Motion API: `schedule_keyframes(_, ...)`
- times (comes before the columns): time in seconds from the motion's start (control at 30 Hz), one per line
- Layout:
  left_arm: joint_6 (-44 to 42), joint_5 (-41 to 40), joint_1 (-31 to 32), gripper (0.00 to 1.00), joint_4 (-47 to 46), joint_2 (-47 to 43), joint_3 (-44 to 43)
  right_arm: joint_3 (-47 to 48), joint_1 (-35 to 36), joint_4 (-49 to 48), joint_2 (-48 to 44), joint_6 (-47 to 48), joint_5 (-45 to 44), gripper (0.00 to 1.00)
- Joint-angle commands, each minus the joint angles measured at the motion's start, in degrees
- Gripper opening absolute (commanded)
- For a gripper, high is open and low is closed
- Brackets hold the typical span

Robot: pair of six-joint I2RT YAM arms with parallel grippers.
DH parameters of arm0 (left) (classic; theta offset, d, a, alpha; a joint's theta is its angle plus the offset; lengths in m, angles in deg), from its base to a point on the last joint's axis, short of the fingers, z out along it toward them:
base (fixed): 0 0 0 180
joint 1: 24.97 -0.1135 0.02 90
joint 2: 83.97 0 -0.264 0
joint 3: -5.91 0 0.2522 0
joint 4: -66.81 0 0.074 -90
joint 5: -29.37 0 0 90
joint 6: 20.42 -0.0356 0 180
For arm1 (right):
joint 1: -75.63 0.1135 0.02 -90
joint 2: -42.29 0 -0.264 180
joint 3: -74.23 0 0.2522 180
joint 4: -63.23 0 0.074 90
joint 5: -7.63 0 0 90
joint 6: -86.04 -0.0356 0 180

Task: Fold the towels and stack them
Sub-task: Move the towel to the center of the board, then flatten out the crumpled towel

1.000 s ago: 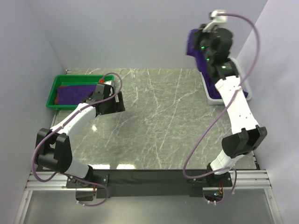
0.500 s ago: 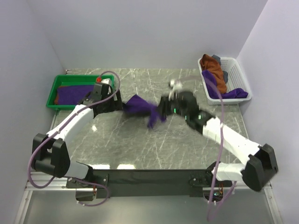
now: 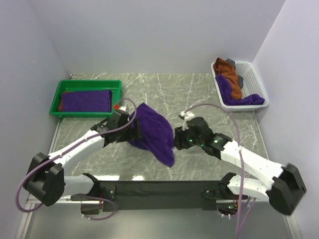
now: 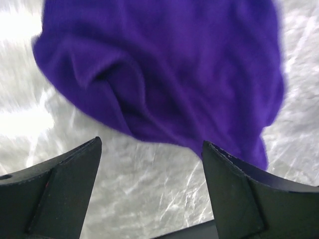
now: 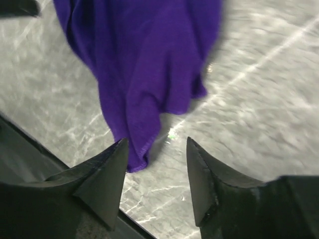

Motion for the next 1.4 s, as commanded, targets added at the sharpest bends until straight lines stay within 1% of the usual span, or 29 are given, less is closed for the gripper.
schedule_keyframes(0.0,9.63,-3.28,2.18,0.86,-1.99,0.01,2.62,4.84,5.66,-2.52,6.81,5.42,3.38,0.55)
schedule_keyframes(0.07,13.22,-6.26,2.72,0.84,-2.43,0.10,4.64,7.55,9.61,-1.64,11.71,8.76,2.68,0.55)
schedule_keyframes(0.1,14.20,-6.98,2.72,0.82,-2.61,0.10,5.34,8.35,13.28,-1.20,13.40,9.73,2.15,0.54)
schedule_keyframes(0.13,15.17,-7.68,2.72,0.81,-2.69,0.36,6.22,9.14,14.63,-0.76,16.46,11.13,1.28,0.54)
schedule_keyframes(0.2,16.76,-9.70,2.72,0.78,-3.05,1.06,6.84,10.73,17.43,0.29,19.03,12.10,-0.57,0.52)
schedule_keyframes(0.27,17.99,-10.50,2.63,0.75,-3.48,2.73,7.20,11.43,18.41,1.17,21.85,12.37,-1.45,0.50)
schedule_keyframes(0.43,18.43,-12.79,2.55,0.69,-4.54,7.65,6.58,11.79,20.00,3.72,25.71,12.37,-3.21,0.50)
schedule_keyframes(0.6,18.17,-13.57,2.55,0.63,-5.33,11.52,4.92,11.17,21.84,6.10,27.04,11.32,-4.44,0.50)
schedule_keyframes(0.73,18.08,-14.01,2.63,0.56,-5.42,12.58,4.65,11.17,23.25,6.71,26.95,10.35,-4.09,0.50)
schedule_keyframes(0.8,17.99,-14.37,2.63,0.50,-5.42,13.02,4.74,11.70,23.95,7.68,27.39,8.87,-5.23,0.49)
schedule_keyframes(0.83,17.99,-14.54,2.63,0.45,-5.07,13.28,4.82,11.79,24.22,7.85,27.74,8.60,-5.23,0.49)
schedule_keyframes(0.87,17.91,-15.07,2.63,0.40,-4.89,13.54,4.74,12.05,24.39,8.38,28.00,8.33,-7.32,0.49)
schedule_keyframes(0.9,17.82,-15.24,2.55,0.34,-4.81,13.72,4.56,12.23,24.66,8.56,28.36,7.55,-8.13,0.49)
schedule_keyframes(0.93,17.73,-15.42,2.55,0.23,-4.54,14.07,4.47,12.40,24.75,8.82,29.06,7.28,-8.66,0.48)
schedule_keyframes(1.0,17.64,-16.04,2.55,0.20,-4.37,14.51,4.12,13.10,25.27,9.61,29.76,6.75,-10.15,0.41)
schedule_keyframes(1.07,17.20,-16.65,2.63,0.13,-3.67,14.78,3.77,13.63,25.54,10.14,30.55,6.49,-11.47,0.36)
schedule_keyframes(1.1,17.03,-16.91,2.55,0.11,-3.49,14.78,3.51,13.63,25.54,10.23,30.73,6.48,-11.74,0.31)
schedule_keyframes(1.13,16.77,-17.18,2.55,0.04,-3.23,14.78,3.42,13.81,25.71,10.32,30.82,6.31,-12.00,0.26)
schedule_keyframes(1.17,16.68,-17.88,2.55,0.01,-2.70,14.69,3.33,13.90,25.97,10.58,30.73,6.31,-12.61,0.14)
schedule_keyframes(1.23,16.41,-18.41,2.63,0.01,-2.17,14.52,3.24,14.68,26.06,11.80,29.86,6.48,-13.58,0.02)
schedule_keyframes(1.27,16.32,-18.67,2.55,0.01,-1.99,14.34,3.33,15.21,25.98,12.59,29.24,6.57,-14.02,0.00)
schedule_keyframes(1.33,16.24,-18.94,2.63,0.01,-1.38,13.99,3.51,16.79,25.98,14.53,26.27,7.45,-16.12,0.00)
schedule_keyframes(1.37,15.97,-18.76,2.55,0.01,-1.29,13.90,3.68,19.15,25.72,16.80,25.03,7.97,-17.79,0.00)
